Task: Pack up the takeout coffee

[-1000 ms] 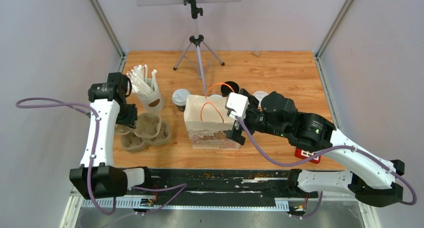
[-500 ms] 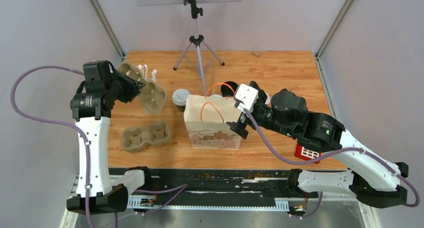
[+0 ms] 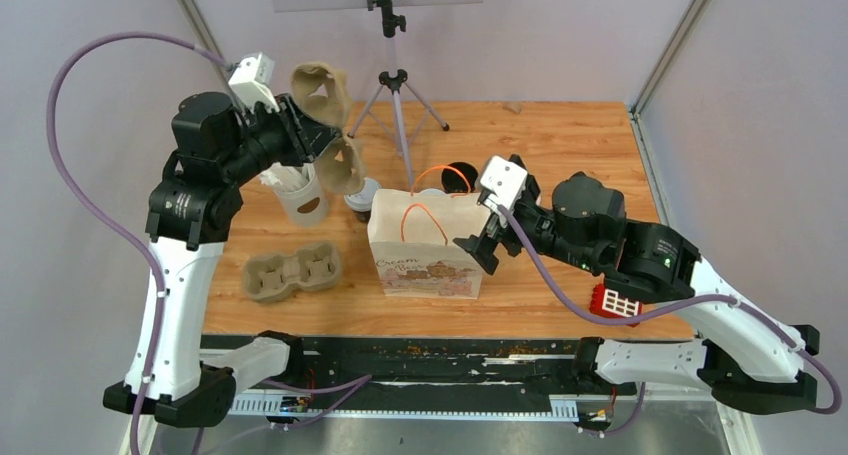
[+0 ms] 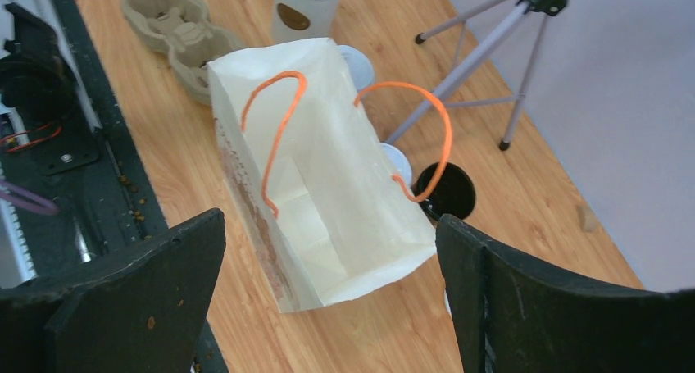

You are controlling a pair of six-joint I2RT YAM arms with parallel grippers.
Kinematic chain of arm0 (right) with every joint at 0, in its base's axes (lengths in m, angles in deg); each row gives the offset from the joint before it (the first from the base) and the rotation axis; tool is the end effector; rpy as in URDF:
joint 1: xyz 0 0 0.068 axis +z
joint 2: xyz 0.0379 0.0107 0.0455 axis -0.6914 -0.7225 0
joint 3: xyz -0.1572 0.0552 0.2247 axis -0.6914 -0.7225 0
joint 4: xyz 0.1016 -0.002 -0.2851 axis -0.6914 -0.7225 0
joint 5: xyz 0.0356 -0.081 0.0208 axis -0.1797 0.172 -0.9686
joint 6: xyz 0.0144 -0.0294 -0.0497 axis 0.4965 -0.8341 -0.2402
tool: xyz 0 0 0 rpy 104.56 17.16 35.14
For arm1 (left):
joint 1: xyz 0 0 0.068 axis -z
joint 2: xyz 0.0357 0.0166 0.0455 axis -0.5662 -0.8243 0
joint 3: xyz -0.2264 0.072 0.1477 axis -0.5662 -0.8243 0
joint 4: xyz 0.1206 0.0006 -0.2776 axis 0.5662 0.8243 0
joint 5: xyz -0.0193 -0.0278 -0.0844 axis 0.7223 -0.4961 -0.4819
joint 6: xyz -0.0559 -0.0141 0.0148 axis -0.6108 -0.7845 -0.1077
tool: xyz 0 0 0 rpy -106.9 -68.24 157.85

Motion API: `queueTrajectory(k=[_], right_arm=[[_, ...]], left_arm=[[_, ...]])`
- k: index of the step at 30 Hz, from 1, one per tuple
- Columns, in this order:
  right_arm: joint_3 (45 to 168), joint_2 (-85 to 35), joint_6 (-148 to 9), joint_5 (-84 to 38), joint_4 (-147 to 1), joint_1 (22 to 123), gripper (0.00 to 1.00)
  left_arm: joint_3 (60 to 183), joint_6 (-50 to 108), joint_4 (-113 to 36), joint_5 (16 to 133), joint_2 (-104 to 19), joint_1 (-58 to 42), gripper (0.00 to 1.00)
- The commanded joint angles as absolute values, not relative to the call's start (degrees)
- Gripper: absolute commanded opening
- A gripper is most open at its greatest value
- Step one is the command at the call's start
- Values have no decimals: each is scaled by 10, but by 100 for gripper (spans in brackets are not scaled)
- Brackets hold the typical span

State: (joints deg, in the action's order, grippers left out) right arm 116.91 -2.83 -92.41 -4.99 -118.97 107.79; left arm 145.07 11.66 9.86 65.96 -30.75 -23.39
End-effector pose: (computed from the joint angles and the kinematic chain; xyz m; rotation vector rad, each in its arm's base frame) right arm 0.1029 0.1942 0.4914 -1.1460 1.5429 0.3968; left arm 0.2178 -0.0557 0.5326 -0.0677 1.8752 -0.7512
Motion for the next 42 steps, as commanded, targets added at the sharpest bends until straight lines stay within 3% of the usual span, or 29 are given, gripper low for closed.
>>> queueTrajectory(k=[1,10,24,26,35,36,42], right_arm=[[1188,-42,-896,-133,-1185,1077,100],[1145,-75,-917,-239,-1089,1045,100],[1130,-139,-1008,-240,-1003,1005,93],[1131,-145,-1015,-241,-1000,1004,84],[1105,-113,-1086,-323,-1048,1004,5],[1100,-108,-1097,-335,-1055,1004,0],[1068,-76,-1159,-374,-1075,1004,0]], left_arm=[[1461,238,33,611,-316,-202,23],[1507,357,136,612,-359,-124,24],[1571,432,251,644,-422,-29,22],[1584,438,263,646,-433,-18,22],[1599,439,295,662,-455,47,22],[1599,441,300,663,-456,51,22],[1579,455,298,664,-452,73,22]])
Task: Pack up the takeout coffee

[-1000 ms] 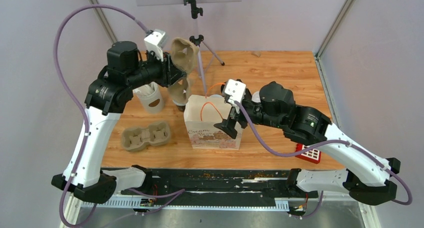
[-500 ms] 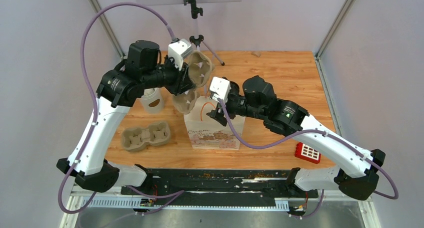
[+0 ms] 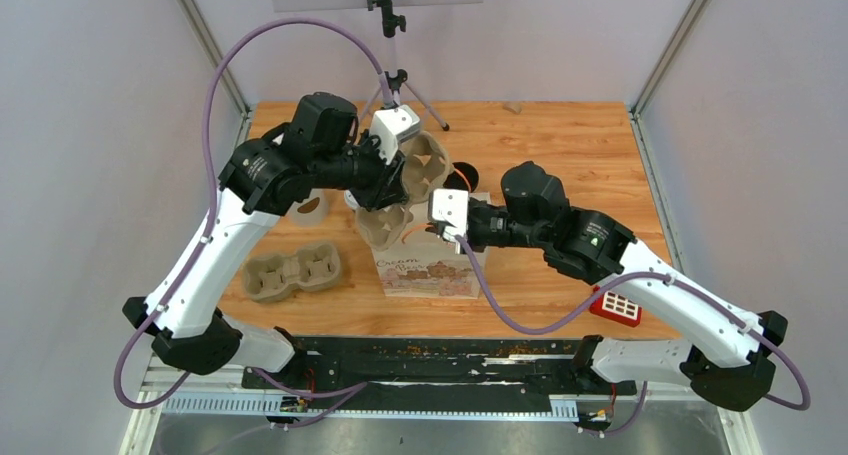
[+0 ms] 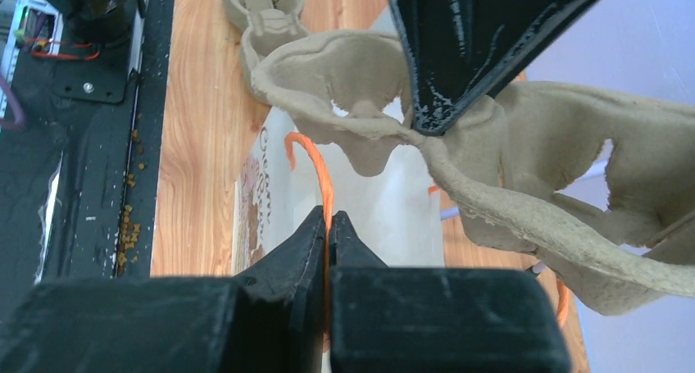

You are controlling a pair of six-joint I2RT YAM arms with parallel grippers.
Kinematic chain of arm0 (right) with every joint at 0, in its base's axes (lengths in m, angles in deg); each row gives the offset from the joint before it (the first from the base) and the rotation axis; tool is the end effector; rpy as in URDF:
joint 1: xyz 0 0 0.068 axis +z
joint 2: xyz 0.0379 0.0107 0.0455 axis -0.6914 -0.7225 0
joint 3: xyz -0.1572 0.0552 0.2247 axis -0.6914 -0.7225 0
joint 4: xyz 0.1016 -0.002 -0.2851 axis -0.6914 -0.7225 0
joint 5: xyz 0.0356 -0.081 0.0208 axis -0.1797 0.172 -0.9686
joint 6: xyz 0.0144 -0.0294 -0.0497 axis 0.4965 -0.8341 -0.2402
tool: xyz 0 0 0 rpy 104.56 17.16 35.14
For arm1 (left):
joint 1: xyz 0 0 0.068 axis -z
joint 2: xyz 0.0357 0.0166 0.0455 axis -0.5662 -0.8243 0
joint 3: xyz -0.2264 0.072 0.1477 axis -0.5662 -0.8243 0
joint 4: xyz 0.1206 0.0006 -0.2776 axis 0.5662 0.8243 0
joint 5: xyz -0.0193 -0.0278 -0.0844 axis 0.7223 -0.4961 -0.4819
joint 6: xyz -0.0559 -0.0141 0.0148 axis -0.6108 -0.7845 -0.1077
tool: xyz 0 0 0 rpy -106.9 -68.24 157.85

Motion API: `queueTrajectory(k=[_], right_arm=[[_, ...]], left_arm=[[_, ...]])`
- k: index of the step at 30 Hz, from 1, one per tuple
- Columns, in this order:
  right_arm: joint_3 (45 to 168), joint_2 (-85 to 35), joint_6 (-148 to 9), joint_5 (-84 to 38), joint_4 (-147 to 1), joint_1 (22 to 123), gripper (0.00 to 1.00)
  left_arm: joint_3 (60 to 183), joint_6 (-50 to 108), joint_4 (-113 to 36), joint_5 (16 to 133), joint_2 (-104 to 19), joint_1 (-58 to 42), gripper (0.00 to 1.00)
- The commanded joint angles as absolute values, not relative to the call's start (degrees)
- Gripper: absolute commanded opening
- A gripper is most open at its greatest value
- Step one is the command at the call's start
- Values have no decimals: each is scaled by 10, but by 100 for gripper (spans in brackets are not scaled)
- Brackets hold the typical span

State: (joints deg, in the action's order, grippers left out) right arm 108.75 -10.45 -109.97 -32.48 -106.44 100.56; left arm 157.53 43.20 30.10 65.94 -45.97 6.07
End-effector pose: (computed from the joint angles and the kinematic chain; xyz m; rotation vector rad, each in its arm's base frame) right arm 0.1475 0.2495 0.4328 -1.5485 1.2456 0.5602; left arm 0.2060 -0.1930 0.5036 1.0003 2.0461 -0.6822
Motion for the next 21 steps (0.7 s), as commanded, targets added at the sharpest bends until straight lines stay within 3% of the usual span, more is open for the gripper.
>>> queueTrajectory(k=[1,21], right_arm=[[1057,-68,-1171,-381,-1075,1004,0],[1035,-38,-1260,-459,-1123,1004,0]], left_arm=[[1579,458,298,663,-455,75,22],[1623,577,263,622,-497,102,24]])
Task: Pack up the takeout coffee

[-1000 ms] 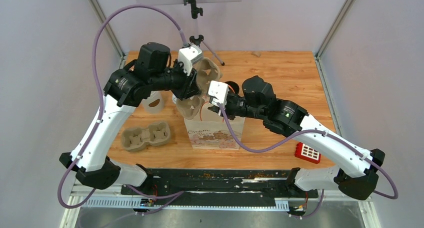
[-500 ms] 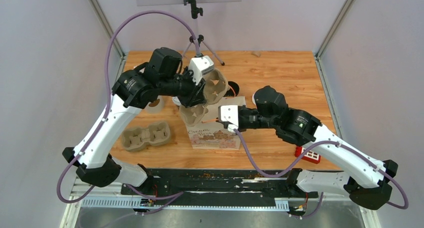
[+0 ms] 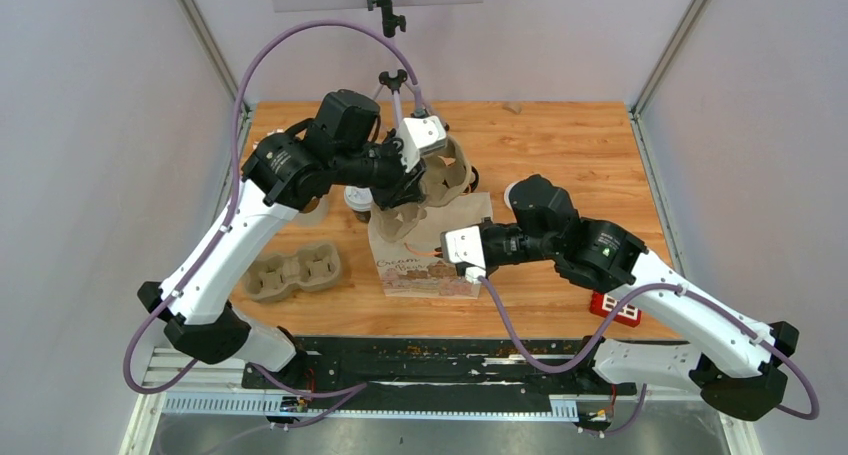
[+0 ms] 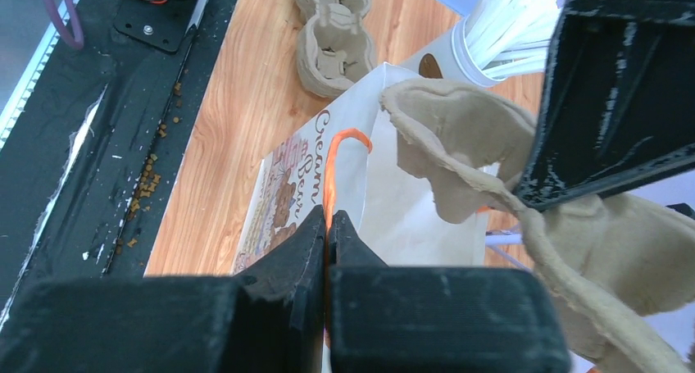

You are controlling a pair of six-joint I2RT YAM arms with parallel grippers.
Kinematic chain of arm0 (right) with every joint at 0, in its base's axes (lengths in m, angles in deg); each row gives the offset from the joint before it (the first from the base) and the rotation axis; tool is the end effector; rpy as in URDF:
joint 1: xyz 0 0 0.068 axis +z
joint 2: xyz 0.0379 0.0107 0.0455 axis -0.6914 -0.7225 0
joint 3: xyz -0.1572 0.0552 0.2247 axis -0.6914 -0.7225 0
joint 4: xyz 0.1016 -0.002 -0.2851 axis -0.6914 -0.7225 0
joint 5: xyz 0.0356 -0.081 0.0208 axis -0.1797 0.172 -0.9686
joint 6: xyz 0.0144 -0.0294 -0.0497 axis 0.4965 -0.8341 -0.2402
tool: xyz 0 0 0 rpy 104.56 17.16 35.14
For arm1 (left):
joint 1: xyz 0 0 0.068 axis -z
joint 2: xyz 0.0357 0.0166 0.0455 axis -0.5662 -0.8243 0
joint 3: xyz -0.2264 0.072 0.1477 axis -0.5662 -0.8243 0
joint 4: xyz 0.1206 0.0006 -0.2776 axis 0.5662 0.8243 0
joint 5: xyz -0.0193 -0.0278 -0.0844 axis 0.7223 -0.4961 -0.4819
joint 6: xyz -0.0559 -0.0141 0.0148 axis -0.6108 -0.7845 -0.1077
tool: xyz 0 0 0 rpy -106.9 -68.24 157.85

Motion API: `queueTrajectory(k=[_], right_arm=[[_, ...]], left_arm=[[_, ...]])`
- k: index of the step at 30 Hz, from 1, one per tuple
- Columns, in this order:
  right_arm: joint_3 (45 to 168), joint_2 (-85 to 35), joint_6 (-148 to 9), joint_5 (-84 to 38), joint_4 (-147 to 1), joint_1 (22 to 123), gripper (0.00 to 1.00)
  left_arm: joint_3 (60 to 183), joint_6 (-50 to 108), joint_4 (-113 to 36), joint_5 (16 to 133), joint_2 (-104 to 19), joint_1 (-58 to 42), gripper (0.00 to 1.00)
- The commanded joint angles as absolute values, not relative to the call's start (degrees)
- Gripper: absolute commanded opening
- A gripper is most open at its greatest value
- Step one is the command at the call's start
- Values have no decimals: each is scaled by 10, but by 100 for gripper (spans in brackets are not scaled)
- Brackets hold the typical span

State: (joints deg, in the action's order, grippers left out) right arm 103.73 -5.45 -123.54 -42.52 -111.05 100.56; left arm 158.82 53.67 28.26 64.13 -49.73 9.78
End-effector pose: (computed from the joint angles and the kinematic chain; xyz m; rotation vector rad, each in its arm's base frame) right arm 0.1264 0.2302 0.4152 -1.7755 0.9997 0.5922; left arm 0.2098 -0.2240 0.4959 1.2558 1.8949 -0.6545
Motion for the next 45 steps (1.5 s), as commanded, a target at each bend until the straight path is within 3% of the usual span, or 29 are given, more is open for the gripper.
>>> queueTrajectory(k=[1,24,45], right_arm=[[1033,-36,-1262,-461,-1123,1005,0],[1035,-39,-1301,-495,-1165,1004,0],[1037,-32,-1358,-504,-1217,1004,0]], left_arm=[[1623,580,267,621,-498,102,24],[1535,621,265,597,-504,104,22],[1599,667,271,567,-534,113,22]])
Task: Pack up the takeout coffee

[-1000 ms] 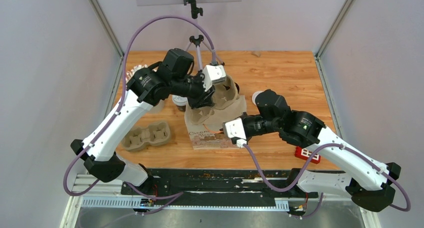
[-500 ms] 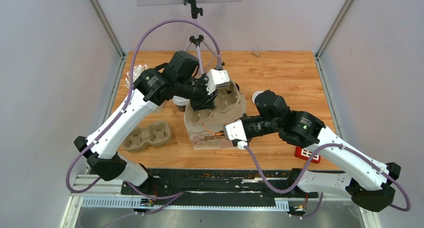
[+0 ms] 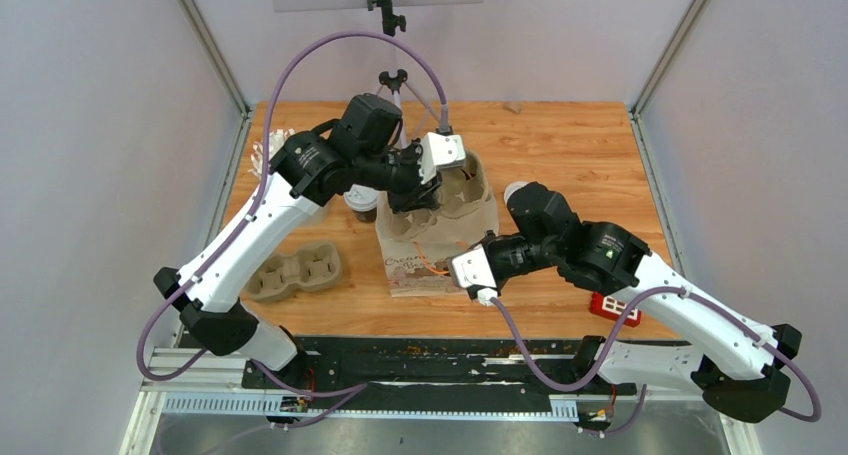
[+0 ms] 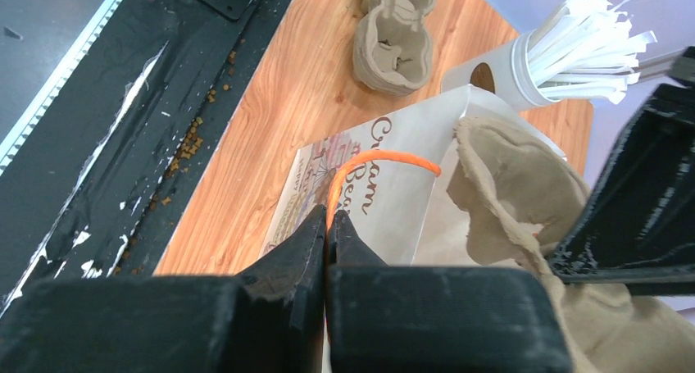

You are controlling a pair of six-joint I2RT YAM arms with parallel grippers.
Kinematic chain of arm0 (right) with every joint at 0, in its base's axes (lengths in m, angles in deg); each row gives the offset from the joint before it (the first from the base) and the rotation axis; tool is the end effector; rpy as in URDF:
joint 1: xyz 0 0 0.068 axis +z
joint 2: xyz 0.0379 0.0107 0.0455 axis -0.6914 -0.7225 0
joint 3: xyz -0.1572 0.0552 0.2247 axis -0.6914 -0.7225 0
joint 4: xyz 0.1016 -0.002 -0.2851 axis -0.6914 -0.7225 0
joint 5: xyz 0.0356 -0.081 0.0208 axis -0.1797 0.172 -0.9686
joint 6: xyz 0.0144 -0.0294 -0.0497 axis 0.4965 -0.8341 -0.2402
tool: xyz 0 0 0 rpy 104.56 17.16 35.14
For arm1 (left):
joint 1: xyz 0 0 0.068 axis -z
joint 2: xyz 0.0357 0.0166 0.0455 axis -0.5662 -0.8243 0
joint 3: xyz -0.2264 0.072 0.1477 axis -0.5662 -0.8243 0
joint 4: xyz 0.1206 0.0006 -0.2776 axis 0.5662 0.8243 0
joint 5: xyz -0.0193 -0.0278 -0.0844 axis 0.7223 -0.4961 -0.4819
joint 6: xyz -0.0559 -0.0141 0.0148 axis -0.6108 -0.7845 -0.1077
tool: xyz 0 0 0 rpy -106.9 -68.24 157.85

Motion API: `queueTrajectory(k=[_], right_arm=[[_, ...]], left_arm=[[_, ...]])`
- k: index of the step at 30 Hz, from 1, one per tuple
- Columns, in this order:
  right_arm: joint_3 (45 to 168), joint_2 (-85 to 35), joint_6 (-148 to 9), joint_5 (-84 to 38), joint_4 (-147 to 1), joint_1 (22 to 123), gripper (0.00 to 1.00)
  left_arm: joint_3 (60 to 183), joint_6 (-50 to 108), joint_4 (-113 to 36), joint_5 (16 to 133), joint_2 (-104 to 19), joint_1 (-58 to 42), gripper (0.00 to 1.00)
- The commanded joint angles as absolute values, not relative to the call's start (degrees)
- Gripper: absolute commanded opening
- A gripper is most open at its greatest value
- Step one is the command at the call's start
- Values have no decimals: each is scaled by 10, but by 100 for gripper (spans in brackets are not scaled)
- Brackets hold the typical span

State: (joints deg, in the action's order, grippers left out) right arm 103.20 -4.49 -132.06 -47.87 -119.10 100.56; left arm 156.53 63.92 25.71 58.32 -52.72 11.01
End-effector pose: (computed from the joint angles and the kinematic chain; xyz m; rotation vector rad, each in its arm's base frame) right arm 0.1157 0.2202 0.4034 -1.9359 0.8970 0.6299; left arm 0.2197 -0.2495 0.4722 1.4876 1.7497 -0.6868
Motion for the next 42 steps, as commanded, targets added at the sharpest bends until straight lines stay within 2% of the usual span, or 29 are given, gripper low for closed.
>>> queueTrajectory(k=[1,11,17,30,37,42], right_arm=[[1038,-34,-1362,-503,-1222,1004,0],[1041,-33,-1382,-515,-1248,1004,0],[1043,-30,-1380,-508,-1251,1004,0],[1037,-29,-1372,-490,-1250,1004,0],[1030,-26,-1363,-482,-1241,1004,0],[1027,-25,-1364,-484,-1243,1004,0]], left_arm=[[1598,667,279,567,-535,113,22],[1552,649,236,551,-502,113,22],[1544,656,280,563,-513,114,22],[1534,649,306,650,-548,149,22],[1553,632,358,740,-584,173,22],[1559,616,357,753,-594,181,22]])
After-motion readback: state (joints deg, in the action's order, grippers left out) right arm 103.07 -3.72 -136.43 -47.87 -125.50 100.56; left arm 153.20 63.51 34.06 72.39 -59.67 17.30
